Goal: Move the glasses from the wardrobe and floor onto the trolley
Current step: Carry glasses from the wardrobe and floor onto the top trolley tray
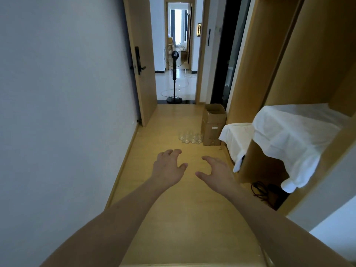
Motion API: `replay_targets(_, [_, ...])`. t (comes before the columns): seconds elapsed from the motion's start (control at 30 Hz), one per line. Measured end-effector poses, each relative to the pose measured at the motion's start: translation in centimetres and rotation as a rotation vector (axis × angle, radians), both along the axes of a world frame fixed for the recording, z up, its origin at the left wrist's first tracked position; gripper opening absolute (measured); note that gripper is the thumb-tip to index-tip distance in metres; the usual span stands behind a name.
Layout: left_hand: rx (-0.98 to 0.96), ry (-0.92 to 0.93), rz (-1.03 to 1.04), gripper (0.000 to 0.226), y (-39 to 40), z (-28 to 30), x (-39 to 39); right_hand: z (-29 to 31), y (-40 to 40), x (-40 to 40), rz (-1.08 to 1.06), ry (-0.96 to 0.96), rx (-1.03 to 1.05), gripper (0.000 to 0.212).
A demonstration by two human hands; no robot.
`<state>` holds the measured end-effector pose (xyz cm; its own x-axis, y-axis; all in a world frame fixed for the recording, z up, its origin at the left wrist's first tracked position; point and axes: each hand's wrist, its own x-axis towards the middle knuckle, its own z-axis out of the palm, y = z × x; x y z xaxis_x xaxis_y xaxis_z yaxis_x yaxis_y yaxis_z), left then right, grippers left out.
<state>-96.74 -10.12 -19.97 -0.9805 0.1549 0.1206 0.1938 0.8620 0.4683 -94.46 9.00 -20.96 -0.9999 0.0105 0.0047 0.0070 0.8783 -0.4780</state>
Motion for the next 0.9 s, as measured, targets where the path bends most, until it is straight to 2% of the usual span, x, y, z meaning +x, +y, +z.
replay_targets(0.27, [-0.039, -0.025, -0.022, 0.057, 2.6, -1.3, -7.8, -1.9, 2.3, -7.6, -0.021, -0.033, -0.011, 0.069])
replay_targets(0.9, [-0.073, -0.033, 0.018, 0.057, 12.9, -1.8, -34.6, -2.7, 13.6, -33.7, -0.044, -0.045, -0.085, 0.070])
